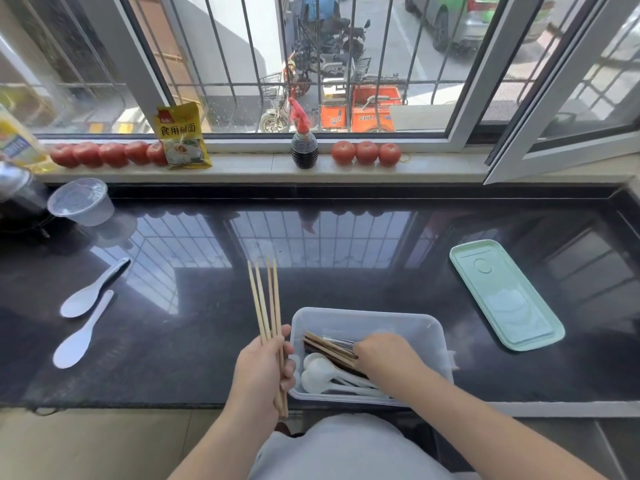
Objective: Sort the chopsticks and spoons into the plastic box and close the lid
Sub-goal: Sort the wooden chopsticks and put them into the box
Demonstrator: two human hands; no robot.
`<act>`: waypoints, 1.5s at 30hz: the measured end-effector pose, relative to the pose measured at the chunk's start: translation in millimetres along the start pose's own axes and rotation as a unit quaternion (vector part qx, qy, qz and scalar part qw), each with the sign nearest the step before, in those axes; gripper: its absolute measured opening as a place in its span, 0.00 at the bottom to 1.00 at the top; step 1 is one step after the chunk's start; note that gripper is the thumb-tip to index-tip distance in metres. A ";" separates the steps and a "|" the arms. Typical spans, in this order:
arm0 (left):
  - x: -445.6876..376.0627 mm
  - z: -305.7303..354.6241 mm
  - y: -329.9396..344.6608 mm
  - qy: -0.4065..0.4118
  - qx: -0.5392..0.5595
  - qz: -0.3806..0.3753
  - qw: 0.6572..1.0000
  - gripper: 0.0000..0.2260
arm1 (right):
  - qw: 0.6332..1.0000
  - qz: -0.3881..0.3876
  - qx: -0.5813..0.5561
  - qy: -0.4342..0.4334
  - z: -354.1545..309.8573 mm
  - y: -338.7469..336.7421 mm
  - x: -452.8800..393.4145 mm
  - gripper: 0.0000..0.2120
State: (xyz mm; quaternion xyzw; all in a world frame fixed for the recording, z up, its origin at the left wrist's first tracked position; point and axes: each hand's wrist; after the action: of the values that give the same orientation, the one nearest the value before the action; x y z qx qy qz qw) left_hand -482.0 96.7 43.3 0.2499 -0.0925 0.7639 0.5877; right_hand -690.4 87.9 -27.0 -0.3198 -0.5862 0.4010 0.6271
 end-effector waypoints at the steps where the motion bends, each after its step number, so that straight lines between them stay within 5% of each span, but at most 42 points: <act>1: 1.3 0.1 0.6 -0.002 -0.002 -0.005 1.000 0.11 | 1.000 0.006 -0.009 0.003 -3.0 -0.9 -1.2 0.06; 5: 5.1 -0.8 -2.3 -0.002 -0.006 -0.032 0.999 0.09 | 0.997 0.023 -0.067 0.023 -5.2 -4.1 1.4 0.12; 8: 9.0 2.8 -3.9 0.006 -0.008 -0.061 0.998 0.08 | 0.969 0.033 -0.233 0.080 0.3 -15.6 9.6 0.12; 12: 18.2 7.6 6.2 0.002 -0.028 -0.152 0.988 0.08 | 0.817 -0.029 -0.572 0.063 -14.9 -52.5 33.6 0.07; 15: 24.5 7.8 16.5 0.004 -0.071 -0.242 0.968 0.09 | 0.702 -0.074 -0.707 0.028 -36.6 -70.1 50.8 0.08; 19: 20.5 6.2 17.7 0.002 -0.053 -0.192 0.980 0.09 | 0.585 0.014 -0.803 0.115 -17.5 -83.8 52.6 0.12; 21: 12.4 3.2 8.1 0.007 -0.043 -0.119 0.992 0.09 | 0.611 0.135 -0.768 0.138 15.0 -88.1 49.3 0.13; 23: 6.4 0.8 -2.9 0.010 -0.040 -0.073 0.996 0.09 | 0.743 0.222 -0.622 0.111 44.9 -85.8 45.8 0.10; 25: 4.0 -0.1 -8.6 0.001 -0.027 -0.053 0.998 0.10 | 0.908 0.160 -0.384 0.052 57.9 -71.8 36.6 0.09; 27: 3.3 1.0 -9.5 -0.007 -0.014 -0.037 0.999 0.10 | 0.986 0.042 -0.160 0.010 49.5 -50.8 27.7 0.12; 29: 3.3 1.0 -6.3 -0.015 -0.009 -0.033 0.999 0.10 | 0.996 -0.012 -0.086 -0.016 33.5 -32.1 20.7 0.15; 39: 13.6 0.4 -8.0 -0.016 -0.021 -0.072 0.997 0.09 | 0.999 0.013 -0.051 -0.007 -5.5 -0.4 -6.4 0.16; 42: 17.8 3.0 -9.5 -0.013 -0.031 -0.086 0.996 0.09 | 0.989 0.007 -0.141 0.037 4.4 -5.6 4.6 0.14; 45: 23.1 7.9 -5.6 -0.006 -0.032 -0.114 0.993 0.08 | 0.938 0.009 -0.334 0.097 12.0 -20.8 21.4 0.11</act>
State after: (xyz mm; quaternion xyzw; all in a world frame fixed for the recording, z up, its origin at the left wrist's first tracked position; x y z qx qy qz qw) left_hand -478.8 114.5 60.5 0.2448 -0.0916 0.6868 0.6782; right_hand -699.9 96.1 2.7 -0.5532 -0.6195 0.1547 0.5350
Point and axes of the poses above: each hand's wrist, its own x-axis away from the middle knuckle, its own y-axis out of the palm, z = x × y, and after that the axes turned 13 degrees about y, right-handed
